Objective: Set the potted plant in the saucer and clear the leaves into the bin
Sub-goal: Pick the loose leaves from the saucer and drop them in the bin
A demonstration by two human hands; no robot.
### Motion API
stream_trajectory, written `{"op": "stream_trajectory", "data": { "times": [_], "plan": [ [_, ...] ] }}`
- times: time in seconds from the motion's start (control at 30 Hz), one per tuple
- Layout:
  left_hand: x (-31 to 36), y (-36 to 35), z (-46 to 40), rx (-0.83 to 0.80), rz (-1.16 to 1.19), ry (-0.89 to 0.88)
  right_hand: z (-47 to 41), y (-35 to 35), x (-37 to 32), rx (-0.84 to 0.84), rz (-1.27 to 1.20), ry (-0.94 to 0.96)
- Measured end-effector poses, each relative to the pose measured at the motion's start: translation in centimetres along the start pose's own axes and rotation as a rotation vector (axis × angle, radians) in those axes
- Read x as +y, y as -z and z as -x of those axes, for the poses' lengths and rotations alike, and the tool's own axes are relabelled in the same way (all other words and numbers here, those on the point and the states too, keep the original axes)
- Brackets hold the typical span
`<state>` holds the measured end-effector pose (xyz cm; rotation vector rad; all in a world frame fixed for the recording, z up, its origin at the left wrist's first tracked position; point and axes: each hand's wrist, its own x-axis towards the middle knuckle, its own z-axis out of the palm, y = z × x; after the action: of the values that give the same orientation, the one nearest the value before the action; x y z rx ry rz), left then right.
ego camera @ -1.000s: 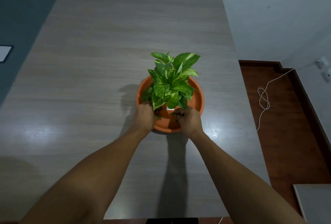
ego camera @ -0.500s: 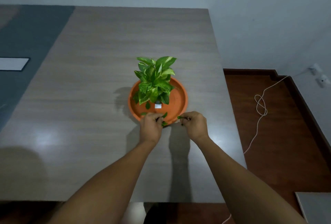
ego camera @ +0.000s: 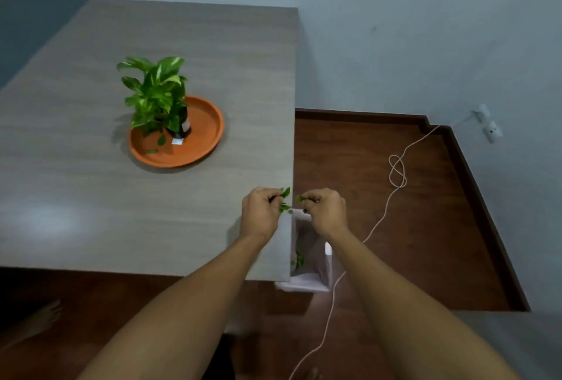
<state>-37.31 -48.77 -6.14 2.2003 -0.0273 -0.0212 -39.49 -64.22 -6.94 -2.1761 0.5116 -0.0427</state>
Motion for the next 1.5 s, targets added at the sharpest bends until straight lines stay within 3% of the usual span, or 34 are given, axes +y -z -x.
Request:
{"op": "stream_trajectory", "data": {
  "times": [0.23,0.43,0.7,0.97,1.13,1.37,1.5],
  "plan": [
    [3.6,-7.7,6.4,-0.012,0.042,0.107,2.8,5.8,6.6,-0.009,0.035,-0.03],
    [2.9,-13.3,9.4,-0.027,0.028,0.189,3.2,5.2,12.7,-0.047,0.008,-0.132],
    [-10.2,-22.2,8.9,-0.092,0.029,0.338,0.5,-3.0,22.5,-0.05,-0.102,-0.2],
    [-23.9,-29.0,6.3,-0.163,-0.151,0.32,-3.1,-14.9,34.1,-0.131,0.012,-0.189],
    [-27.0,-29.9,5.7,-0.247,-0.171,0.338,-3.7,-17.1,36.7,-0.115,0.038,-0.207],
    [-25.4,-29.8,5.0,-0.134,-0.172,0.275,-3.3,-15.9,35.1,-0.093,0.046,-0.202],
    [-24.0,-29.8,5.0,-0.166,-0.14,0.285,-2.8,-15.2,35.1,-0.111,0.019,-0.191]
  ]
}}
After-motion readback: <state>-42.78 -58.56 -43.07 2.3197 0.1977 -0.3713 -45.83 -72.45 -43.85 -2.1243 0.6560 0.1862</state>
